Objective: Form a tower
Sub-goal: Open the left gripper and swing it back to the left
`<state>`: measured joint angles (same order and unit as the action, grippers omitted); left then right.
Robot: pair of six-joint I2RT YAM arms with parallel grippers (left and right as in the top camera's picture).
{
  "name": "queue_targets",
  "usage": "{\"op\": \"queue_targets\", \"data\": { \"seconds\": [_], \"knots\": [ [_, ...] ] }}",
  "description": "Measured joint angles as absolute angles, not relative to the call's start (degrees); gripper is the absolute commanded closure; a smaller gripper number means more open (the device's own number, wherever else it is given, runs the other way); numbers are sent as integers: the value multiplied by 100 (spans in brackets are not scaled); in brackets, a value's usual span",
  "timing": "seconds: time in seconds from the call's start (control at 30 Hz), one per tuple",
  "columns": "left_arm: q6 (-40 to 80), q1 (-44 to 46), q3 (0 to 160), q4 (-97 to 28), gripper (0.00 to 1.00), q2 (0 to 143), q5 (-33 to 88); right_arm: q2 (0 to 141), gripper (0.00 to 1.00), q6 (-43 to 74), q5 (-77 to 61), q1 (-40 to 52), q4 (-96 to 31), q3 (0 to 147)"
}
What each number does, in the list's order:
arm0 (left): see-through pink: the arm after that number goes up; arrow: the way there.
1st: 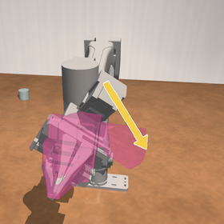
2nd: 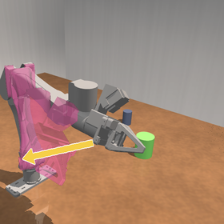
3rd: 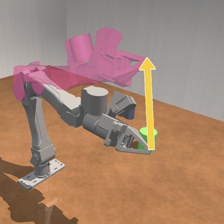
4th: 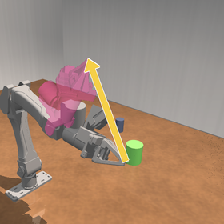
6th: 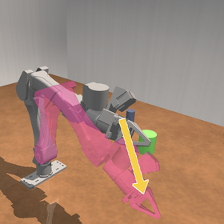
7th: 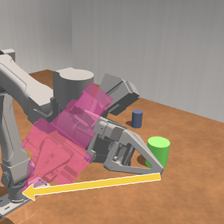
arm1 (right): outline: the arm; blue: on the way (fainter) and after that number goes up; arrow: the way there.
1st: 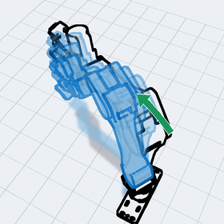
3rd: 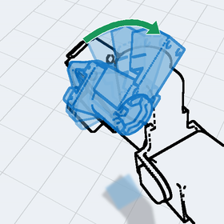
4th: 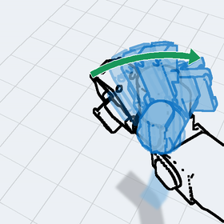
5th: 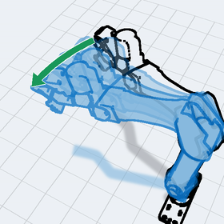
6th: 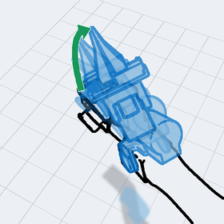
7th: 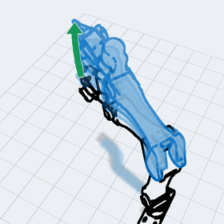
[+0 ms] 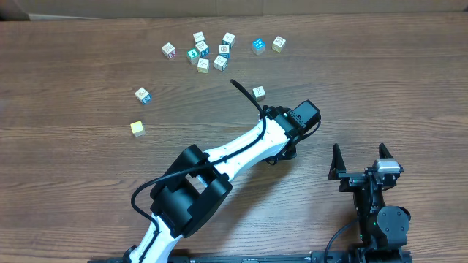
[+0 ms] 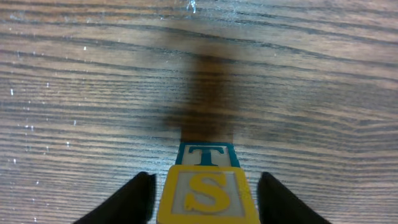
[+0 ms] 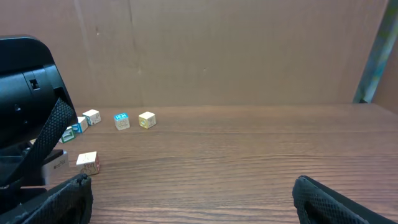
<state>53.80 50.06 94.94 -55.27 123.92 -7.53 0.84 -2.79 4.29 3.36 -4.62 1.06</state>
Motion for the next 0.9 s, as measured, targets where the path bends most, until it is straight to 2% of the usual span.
{"op": "queue_targets", "data": {
  "seconds": [0.43,0.47,0.53,0.6,0.9],
  "knots": [
    [4834,4683,10029,-5579,22,12392,-757,84,0,-279,429,336,-460,106],
    [4772,4587,10165,-5570,20,12392,-757,84,0,-279,429,338,-462,106],
    [4672,4338,10416,-5566,7,12392,-762,84,0,-279,429,338,-462,106],
    [4606,4053,10573,-5566,3,12392,-760,84,0,-281,429,338,-462,106],
    [4381,2316,10650,-6322,0,12392,-762,84,0,-279,429,338,-462,106]
  ]
}}
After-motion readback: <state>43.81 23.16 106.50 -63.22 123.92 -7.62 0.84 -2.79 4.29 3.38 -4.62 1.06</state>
